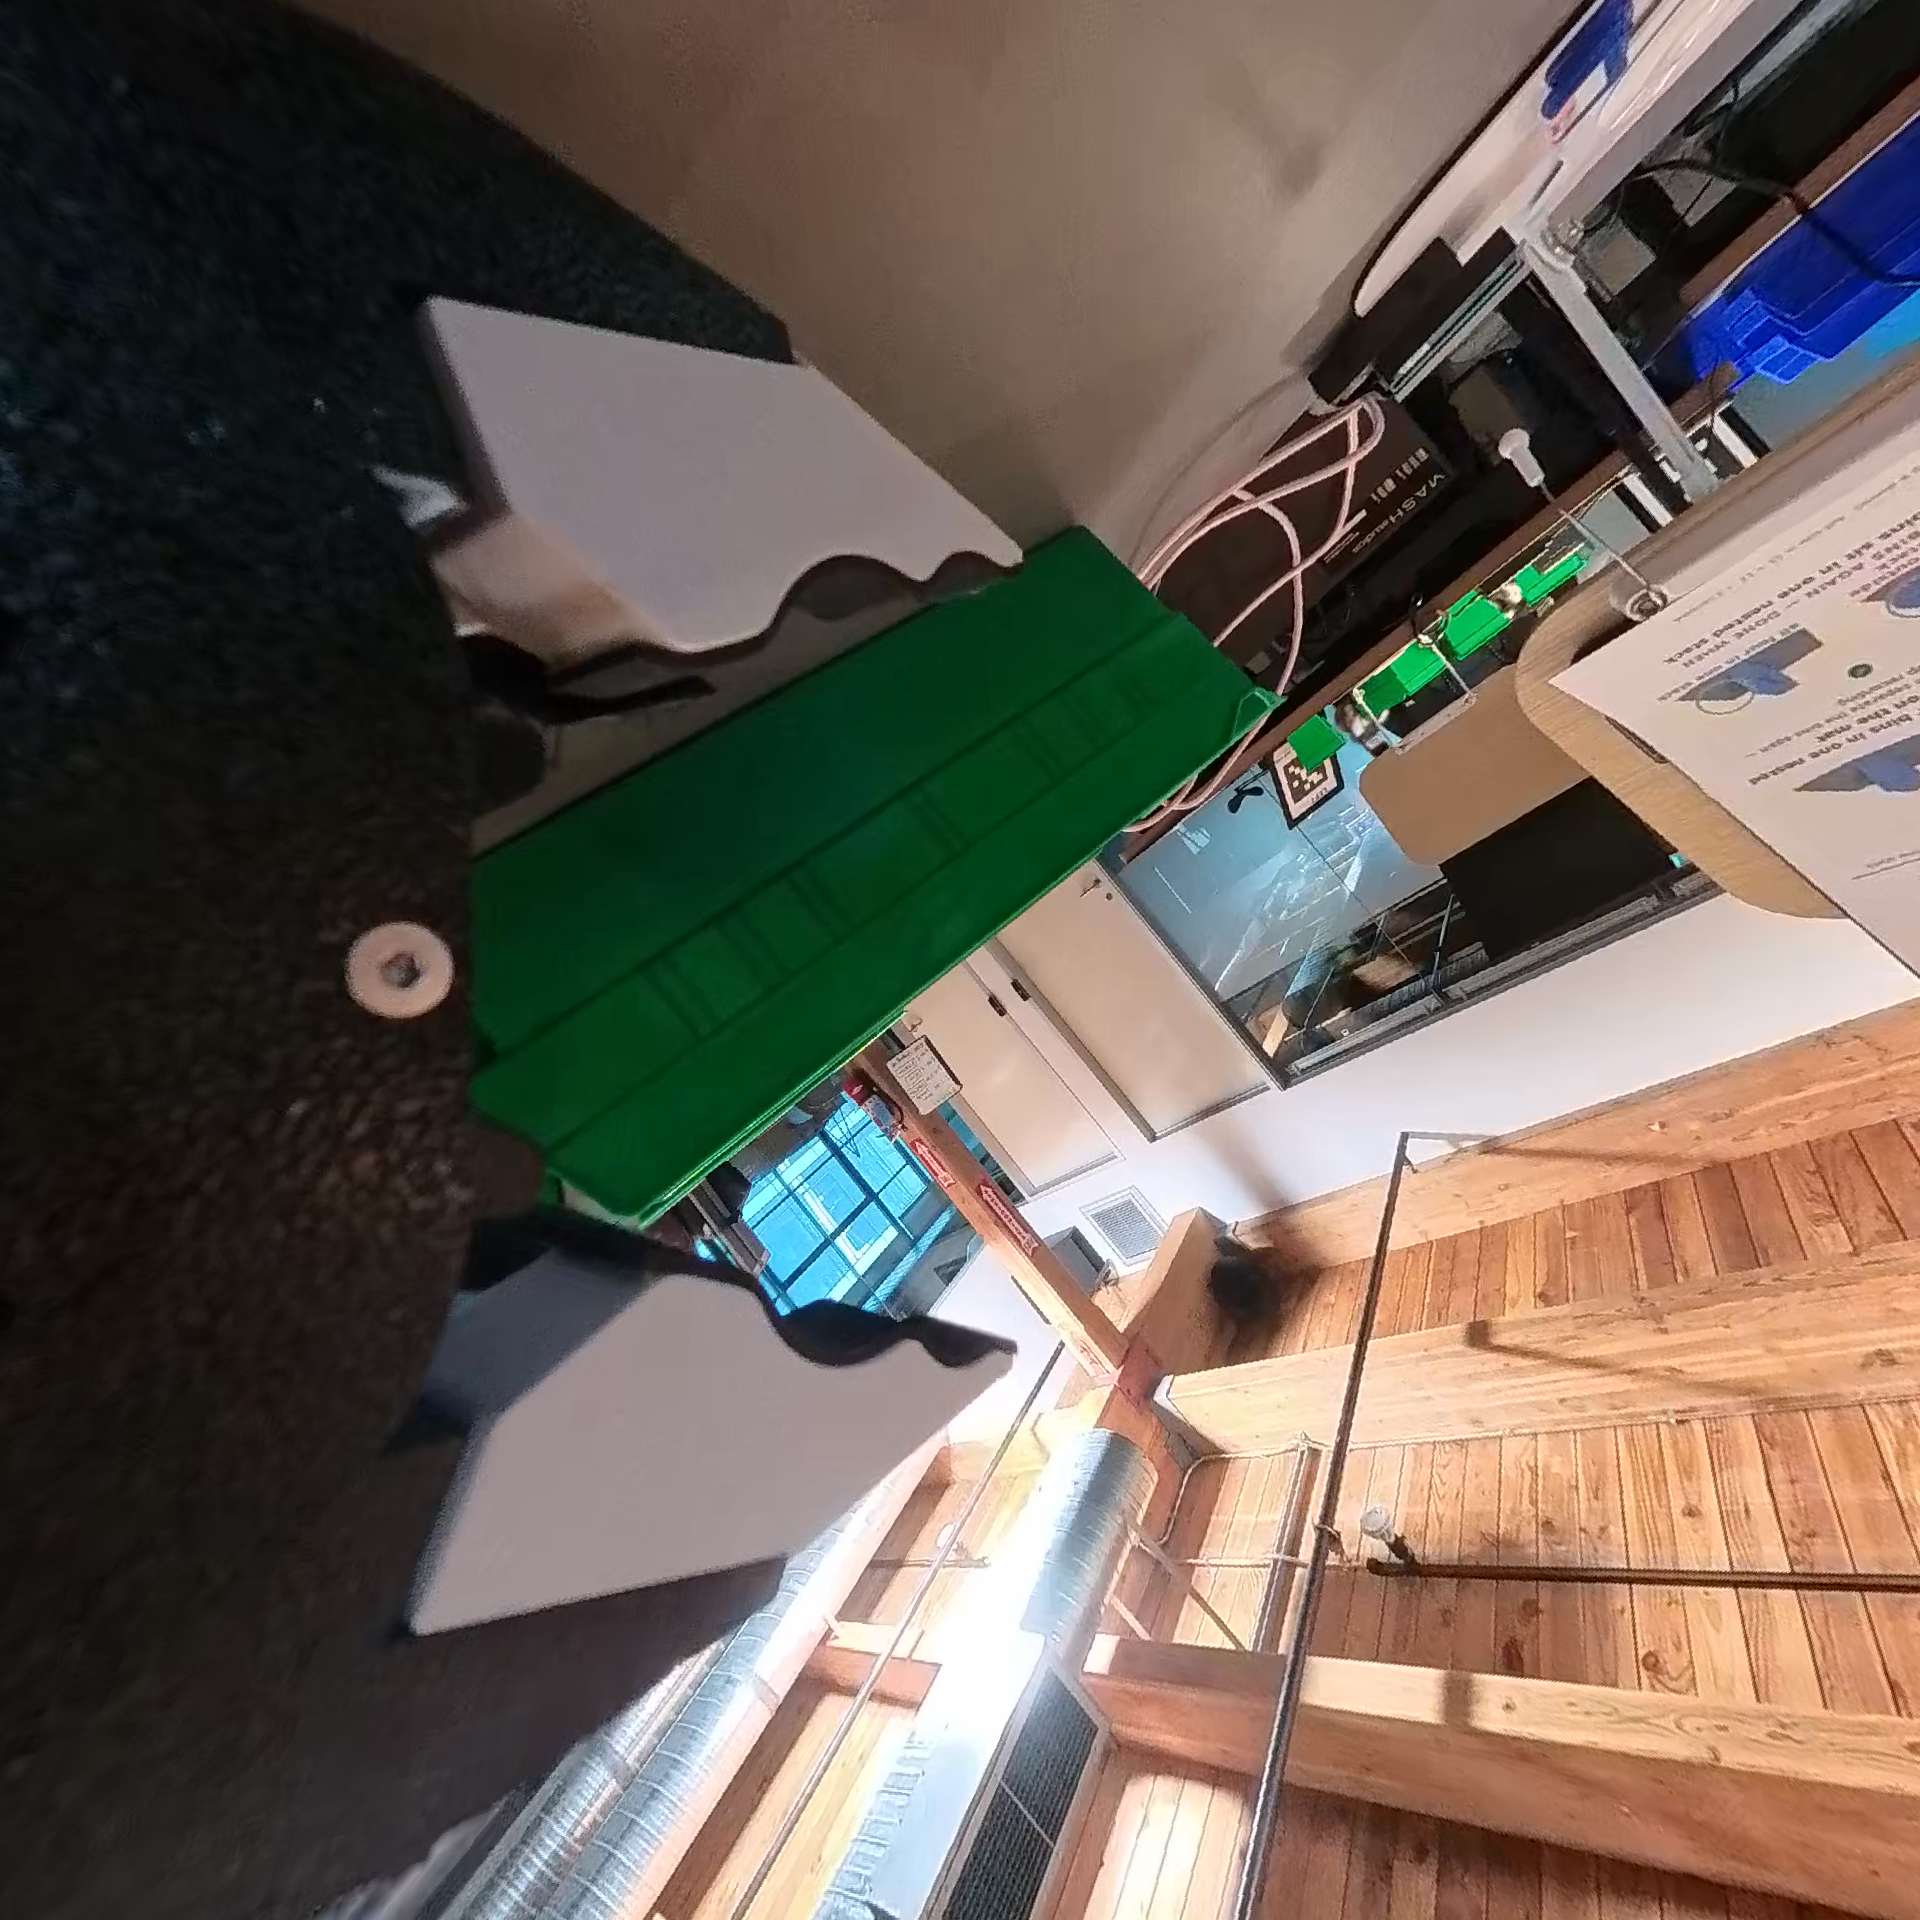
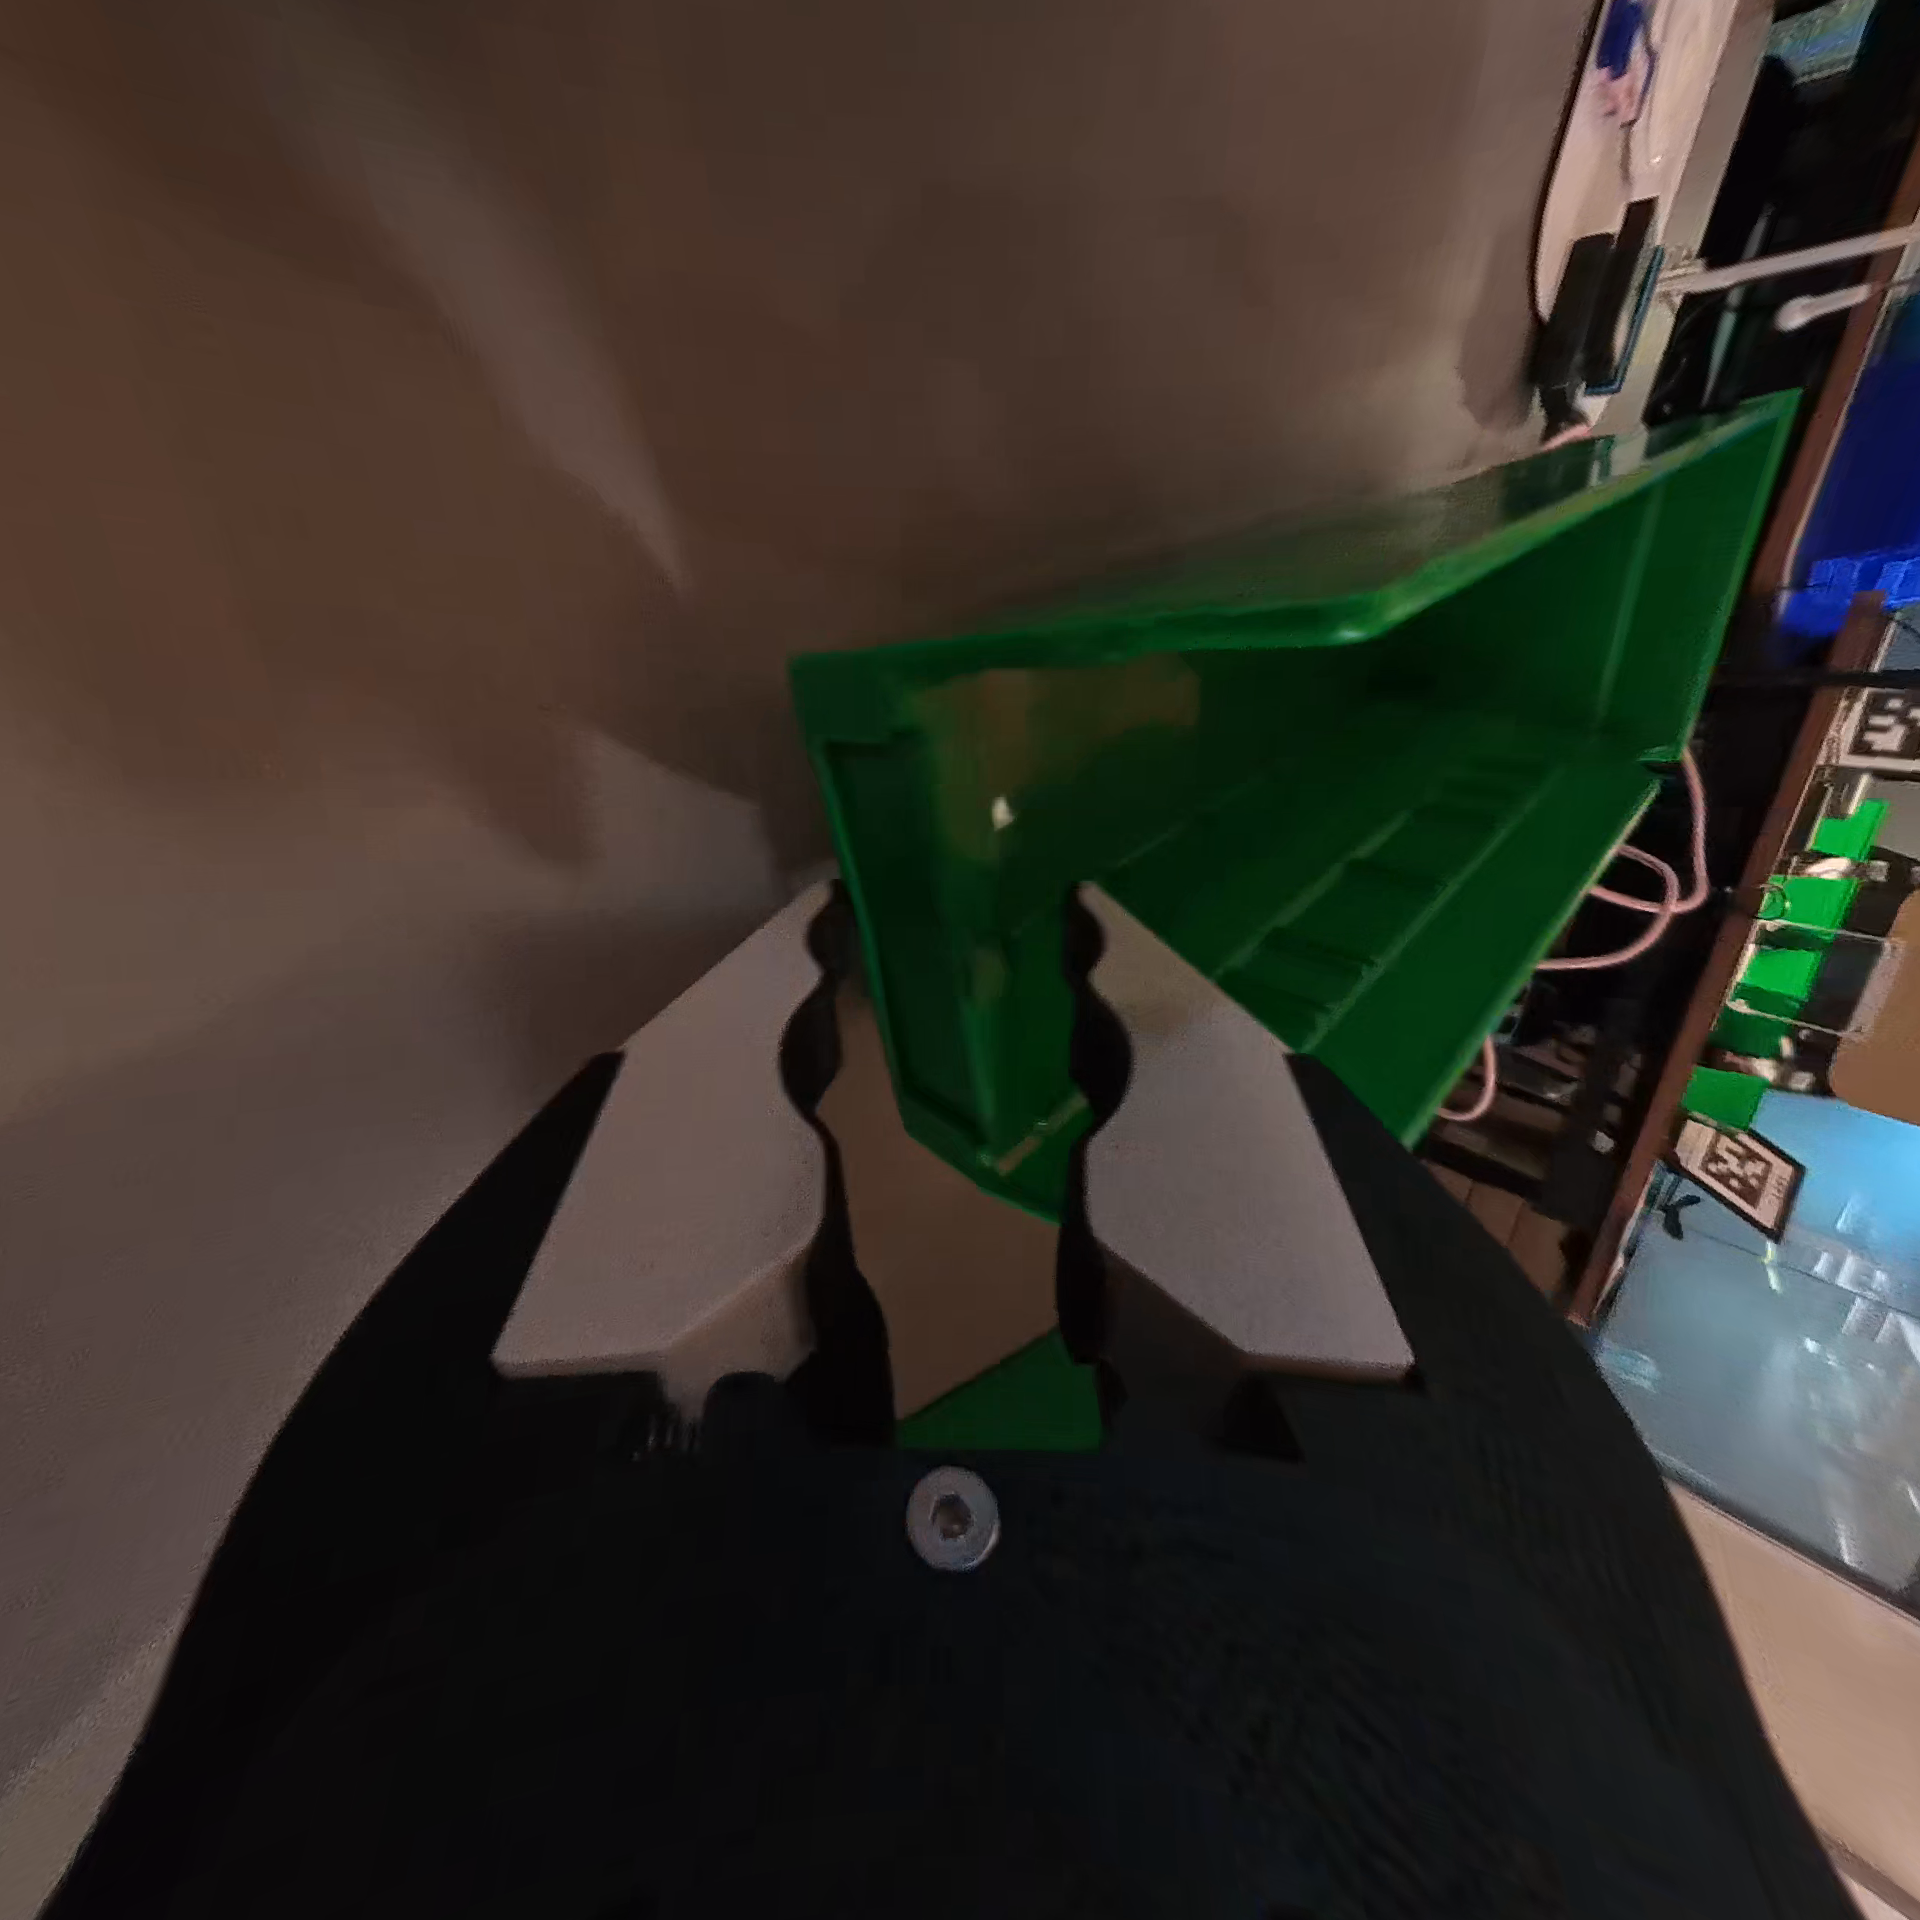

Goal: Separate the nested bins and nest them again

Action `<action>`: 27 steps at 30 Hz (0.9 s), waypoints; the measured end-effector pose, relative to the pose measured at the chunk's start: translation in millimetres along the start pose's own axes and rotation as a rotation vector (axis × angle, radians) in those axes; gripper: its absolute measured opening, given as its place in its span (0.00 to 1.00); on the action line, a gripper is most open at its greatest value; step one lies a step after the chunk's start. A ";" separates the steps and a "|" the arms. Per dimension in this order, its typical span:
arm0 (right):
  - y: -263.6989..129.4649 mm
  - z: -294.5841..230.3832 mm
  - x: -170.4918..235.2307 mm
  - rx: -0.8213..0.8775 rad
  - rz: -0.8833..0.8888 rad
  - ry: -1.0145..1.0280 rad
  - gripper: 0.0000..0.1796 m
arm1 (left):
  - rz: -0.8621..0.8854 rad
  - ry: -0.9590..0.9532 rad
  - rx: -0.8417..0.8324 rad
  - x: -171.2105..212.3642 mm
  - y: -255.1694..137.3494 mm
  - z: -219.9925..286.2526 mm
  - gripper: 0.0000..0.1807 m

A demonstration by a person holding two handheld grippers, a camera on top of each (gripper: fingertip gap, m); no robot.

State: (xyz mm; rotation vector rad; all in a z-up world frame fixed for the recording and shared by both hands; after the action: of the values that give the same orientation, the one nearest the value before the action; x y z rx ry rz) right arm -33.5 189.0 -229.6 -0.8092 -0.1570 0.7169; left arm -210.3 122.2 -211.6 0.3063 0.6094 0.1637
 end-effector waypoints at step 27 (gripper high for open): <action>-112.6 -38.6 52.8 0.482 0.394 0.820 0.42 | 0.013 0.038 -0.041 -1.6 -2.1 -1.2 0.71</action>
State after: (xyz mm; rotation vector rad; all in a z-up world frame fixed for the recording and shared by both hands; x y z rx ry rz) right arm 80.7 146.4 -183.7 -0.6134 0.9043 0.6956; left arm -212.2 120.1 -212.4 0.2679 0.6410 0.1942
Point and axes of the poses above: each gripper's, where its closed fingertips meet, y out along the fingers, x out of its underside, z = x × y across the jaws, the point moved 7 cm from there along -y, back along the fingers
